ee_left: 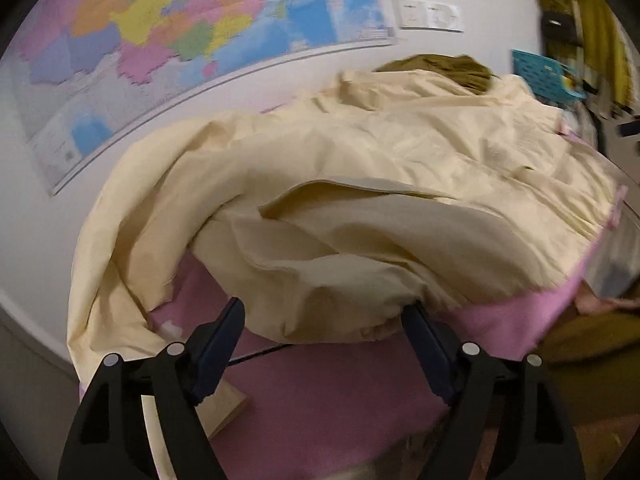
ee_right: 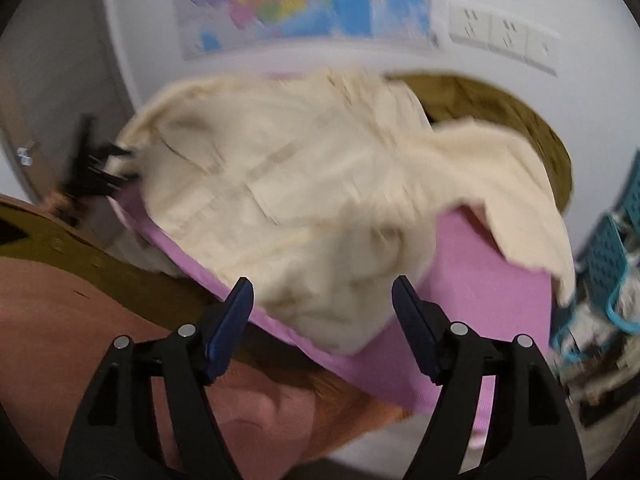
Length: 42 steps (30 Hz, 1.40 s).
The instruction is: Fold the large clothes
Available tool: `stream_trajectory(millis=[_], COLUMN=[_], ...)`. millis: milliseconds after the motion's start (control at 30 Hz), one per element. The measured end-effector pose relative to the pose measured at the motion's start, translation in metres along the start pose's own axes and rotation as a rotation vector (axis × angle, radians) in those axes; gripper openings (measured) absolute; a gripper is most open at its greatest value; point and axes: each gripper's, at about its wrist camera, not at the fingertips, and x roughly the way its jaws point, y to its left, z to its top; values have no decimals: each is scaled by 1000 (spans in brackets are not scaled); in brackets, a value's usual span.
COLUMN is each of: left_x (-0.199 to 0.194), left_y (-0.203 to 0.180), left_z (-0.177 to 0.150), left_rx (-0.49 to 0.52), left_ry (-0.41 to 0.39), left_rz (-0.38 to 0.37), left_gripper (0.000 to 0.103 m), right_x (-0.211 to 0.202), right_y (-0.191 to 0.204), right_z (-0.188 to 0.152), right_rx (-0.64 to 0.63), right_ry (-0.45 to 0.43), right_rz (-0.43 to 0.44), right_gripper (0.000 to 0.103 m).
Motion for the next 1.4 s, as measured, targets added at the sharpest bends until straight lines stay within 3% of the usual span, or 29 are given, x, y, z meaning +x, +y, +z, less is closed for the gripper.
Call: stream_trajectory(millis=[33, 100, 200, 333, 433, 533, 567, 600, 667, 733, 800, 867, 933, 1033, 1133, 1167, 1200, 1233, 1400], left_x=[6, 17, 10, -43, -57, -48, -50, -53, -67, -83, -96, -111, -115, -91, -46, -32, -20, -2, 48], left_y=[1, 4, 2, 8, 0, -12, -10, -3, 18, 35, 47, 55, 57, 56, 45, 43, 41, 38, 48], left_z=[-2, -3, -3, -8, -13, -20, -22, -24, -26, -21, -16, -16, -9, 19, 50, 60, 68, 80, 116], left_rx=[-17, -59, -61, -25, 54, 197, 215, 216, 164, 110, 48, 42, 32, -7, 44, 64, 76, 83, 72], left_ry=[-1, 17, 2, -85, -85, -7, -9, -21, -68, -131, -202, -284, -327, -273, -180, -158, -145, -132, -100], left_rz=[7, -29, -58, -156, -179, -78, -65, -58, -103, -64, -85, -194, -144, -62, 54, 71, 89, 103, 149], left_gripper=[66, 25, 10, 10, 14, 35, 49, 58, 64, 73, 72, 73, 84, 87, 87, 87, 87, 86, 81], right_x=[-2, 1, 39, 82, 125, 180, 200, 216, 237, 259, 274, 292, 311, 332, 351, 356, 359, 361, 365], right_y=[4, 4, 6, 2, -11, -15, -18, -19, -19, -19, -18, -12, -13, -18, -24, -25, -24, -23, -24], right_z=[4, 14, 39, 76, 108, 137, 147, 155, 167, 180, 184, 191, 196, 203, 210, 212, 213, 215, 224], right_rx=[-7, 15, 57, 113, 143, 124, 136, 133, 124, 134, 146, 118, 132, 151, 198, 209, 208, 195, 197], right_ry=[-37, -94, -102, -105, -68, 18, 47, 70, 90, 105, 121, 137, 163, 170, 181, 178, 173, 161, 129], right_rz=[28, 82, 124, 165, 146, 95, 106, 108, 73, 80, 106, 62, 73, 64, 85, 96, 92, 80, 101], right_gripper=[75, 77, 76, 64, 64, 64, 64, 62, 62, 62, 62, 62, 61, 58, 42, 42, 36, 8, 3])
